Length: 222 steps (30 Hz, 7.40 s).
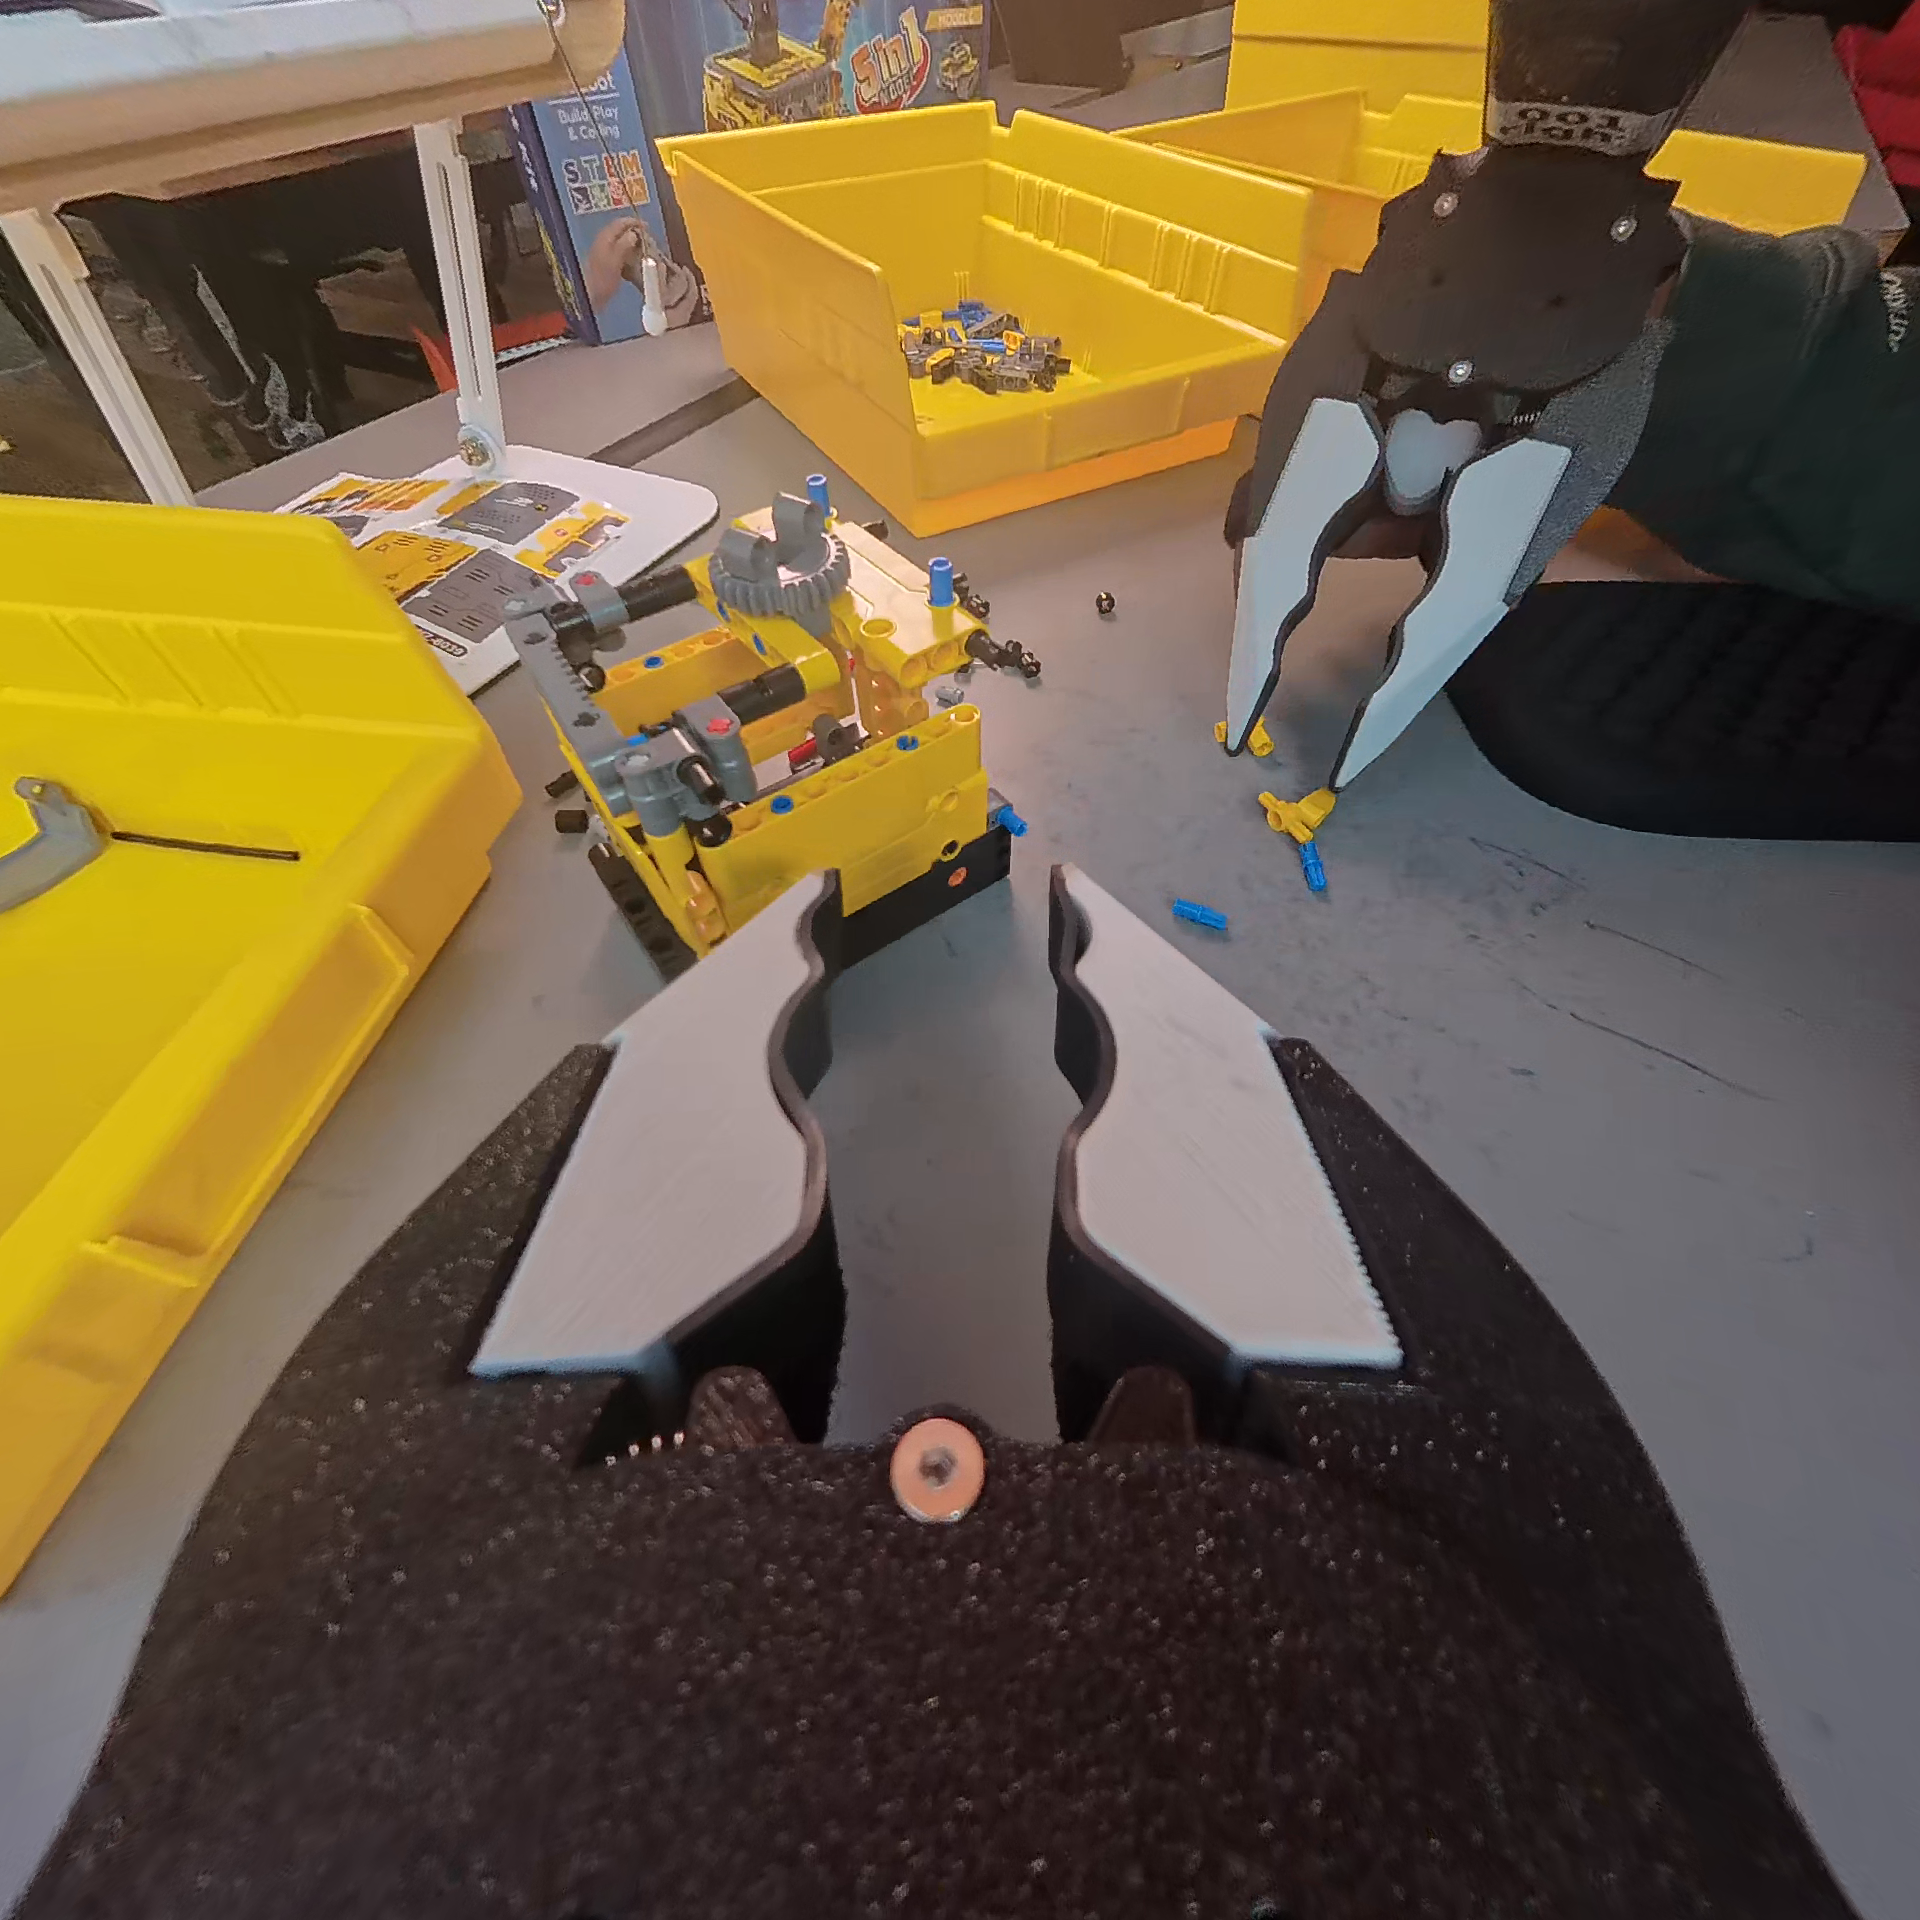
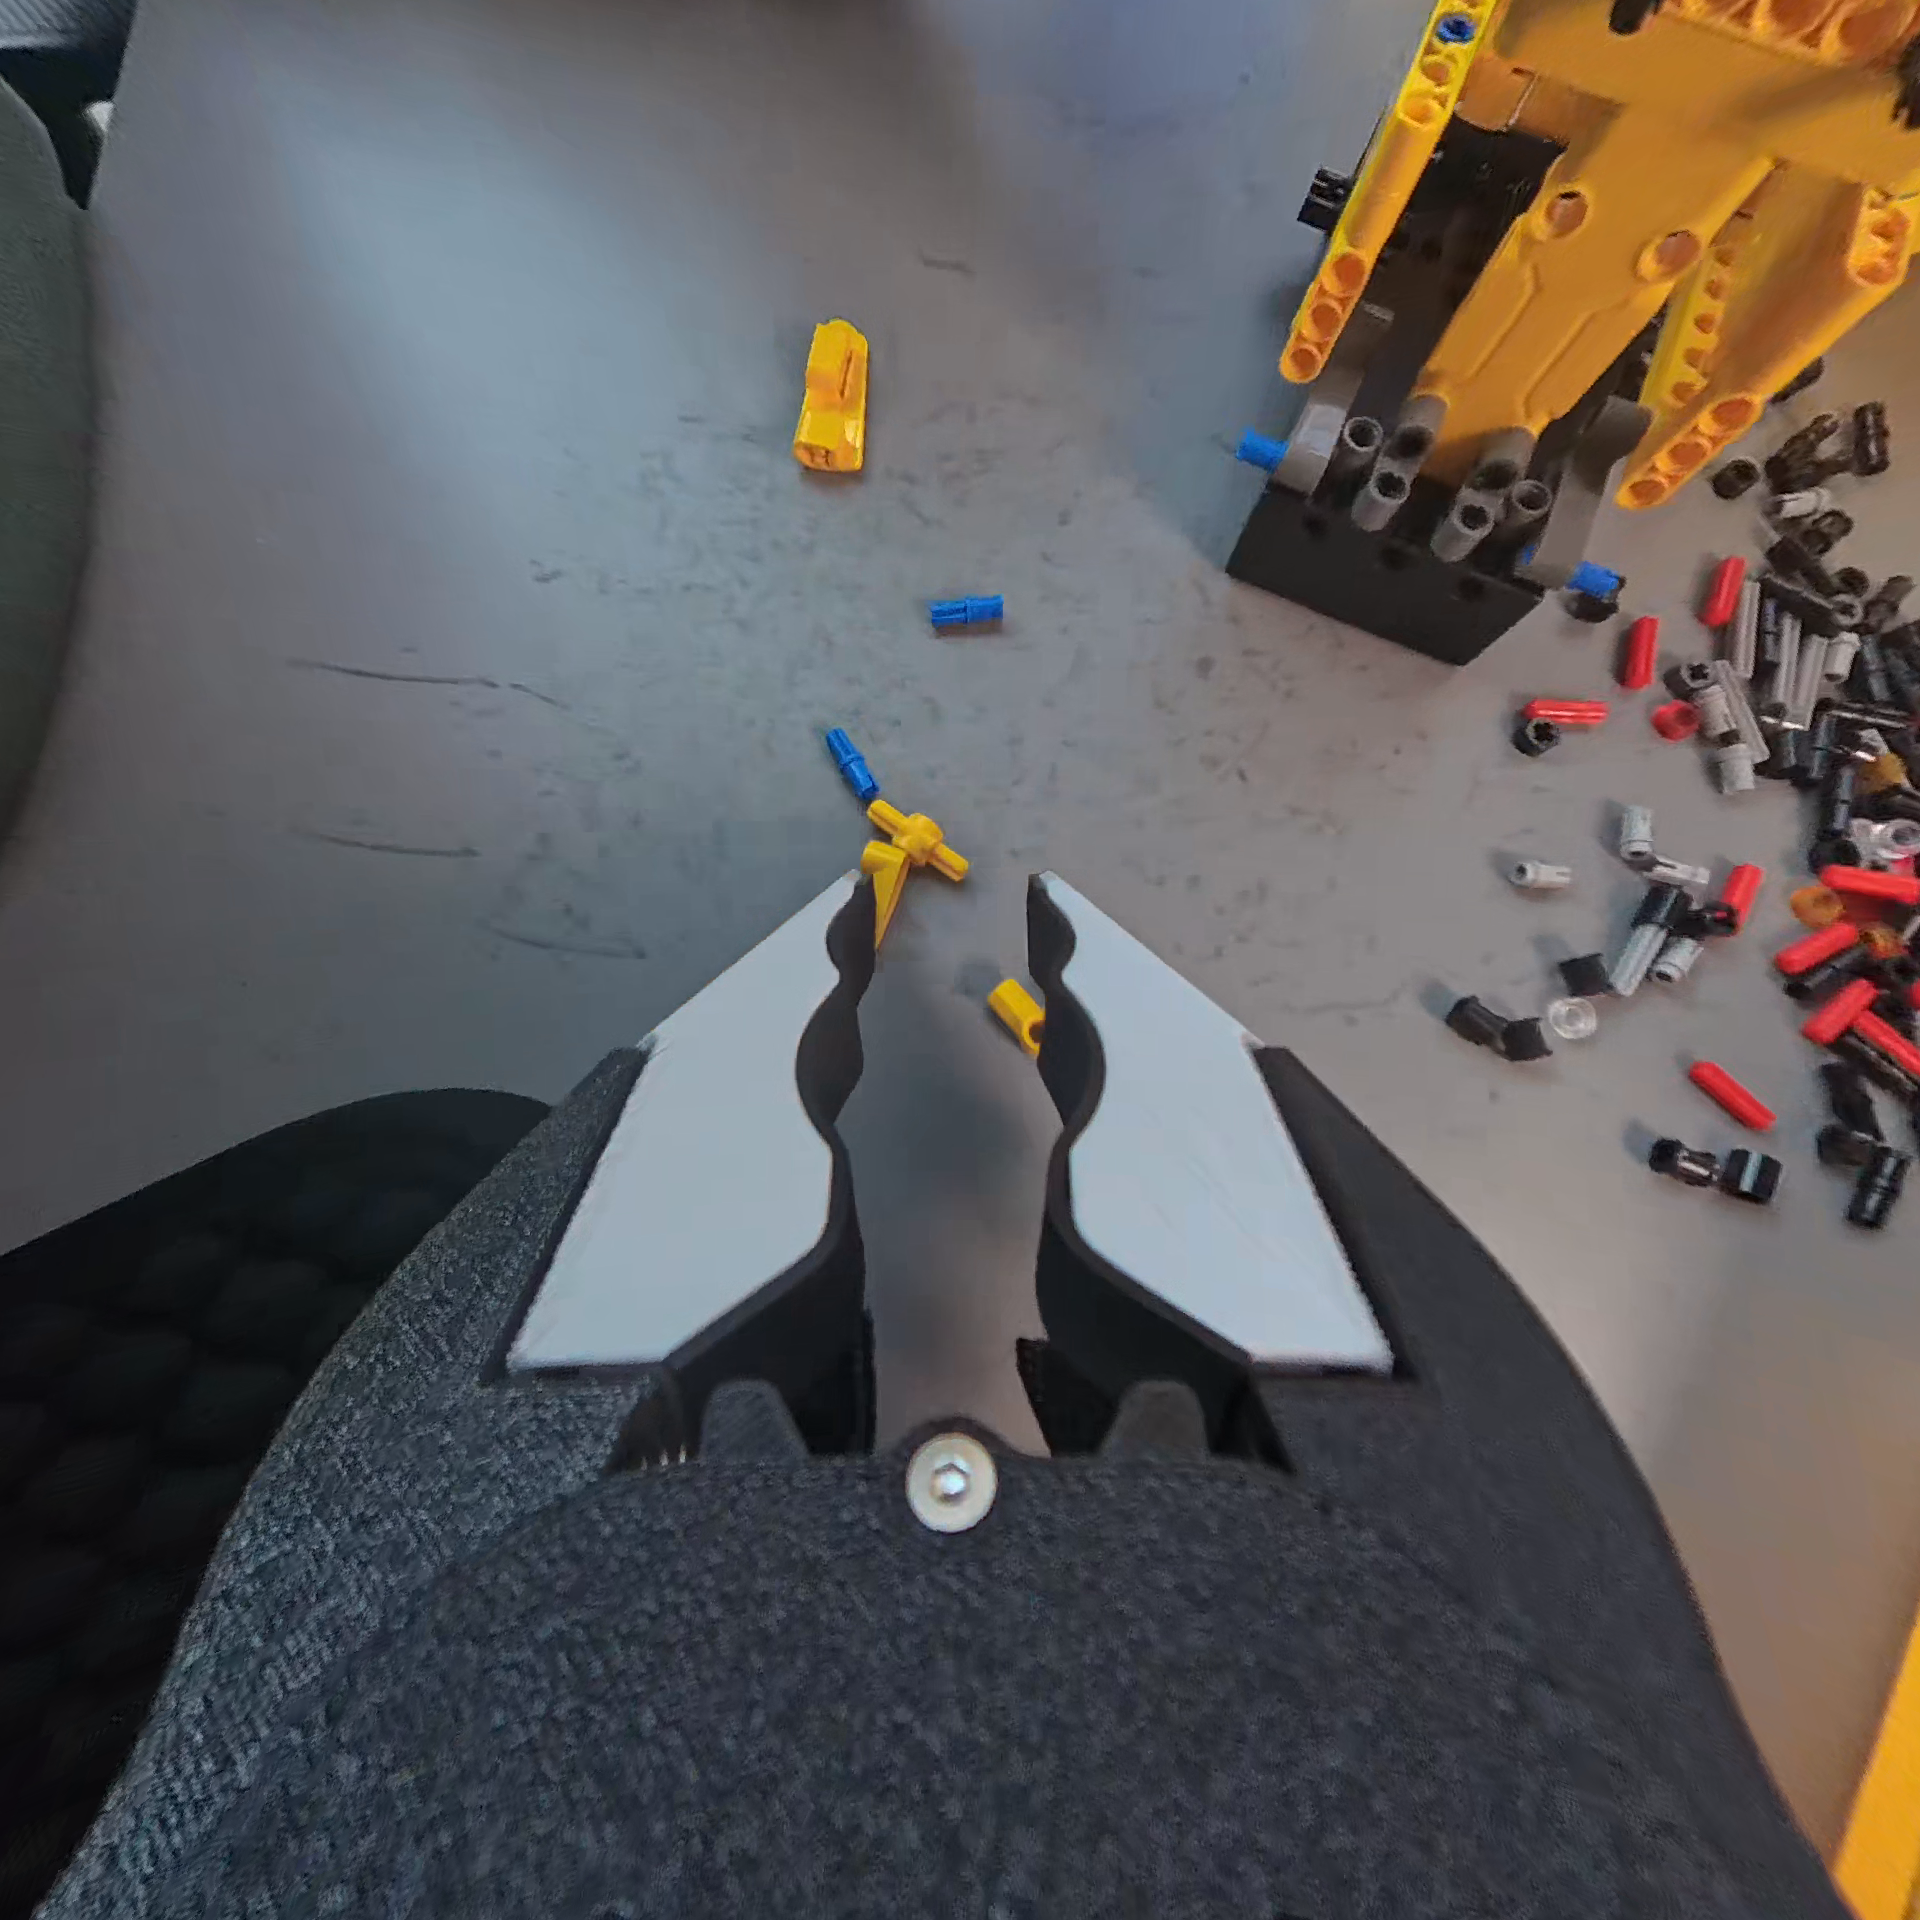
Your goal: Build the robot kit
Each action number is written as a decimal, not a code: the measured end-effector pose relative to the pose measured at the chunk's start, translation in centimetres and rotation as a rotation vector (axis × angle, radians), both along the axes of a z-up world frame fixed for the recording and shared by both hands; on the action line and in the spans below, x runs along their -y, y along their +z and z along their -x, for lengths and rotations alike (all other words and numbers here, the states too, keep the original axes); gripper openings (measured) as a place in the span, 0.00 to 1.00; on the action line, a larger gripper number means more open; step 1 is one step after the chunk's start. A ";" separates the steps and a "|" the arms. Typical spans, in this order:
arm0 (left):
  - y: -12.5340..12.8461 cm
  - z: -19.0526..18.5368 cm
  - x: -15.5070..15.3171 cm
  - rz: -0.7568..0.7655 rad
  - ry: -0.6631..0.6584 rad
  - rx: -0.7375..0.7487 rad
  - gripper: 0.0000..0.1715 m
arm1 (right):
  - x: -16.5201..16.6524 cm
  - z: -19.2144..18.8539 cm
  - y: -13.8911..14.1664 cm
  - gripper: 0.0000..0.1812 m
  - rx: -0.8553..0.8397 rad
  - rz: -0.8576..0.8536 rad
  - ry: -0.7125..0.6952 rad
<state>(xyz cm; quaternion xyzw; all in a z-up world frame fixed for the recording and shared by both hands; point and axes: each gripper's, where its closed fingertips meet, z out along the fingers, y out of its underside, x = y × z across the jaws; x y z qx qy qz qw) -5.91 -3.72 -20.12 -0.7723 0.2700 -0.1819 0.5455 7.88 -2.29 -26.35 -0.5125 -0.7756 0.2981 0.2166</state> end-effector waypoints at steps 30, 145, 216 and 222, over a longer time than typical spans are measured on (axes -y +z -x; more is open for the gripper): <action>-5.3 -5.5 5.5 0.260 -0.403 -0.164 0.18 | 3.6 3.9 2.4 0.04 -0.191 -0.022 0.064; 0.0 -7.3 5.6 0.120 -0.431 0.097 0.15 | 6.7 6.3 8.2 0.04 -0.569 -0.026 0.107; -0.3 -8.3 6.4 -0.015 -0.454 -0.066 0.08 | 7.0 5.6 7.5 0.03 -0.561 -0.070 0.167; -0.9 -8.9 6.6 -0.004 -0.474 -0.085 0.04 | 7.8 5.4 7.0 0.03 -0.534 -0.043 0.200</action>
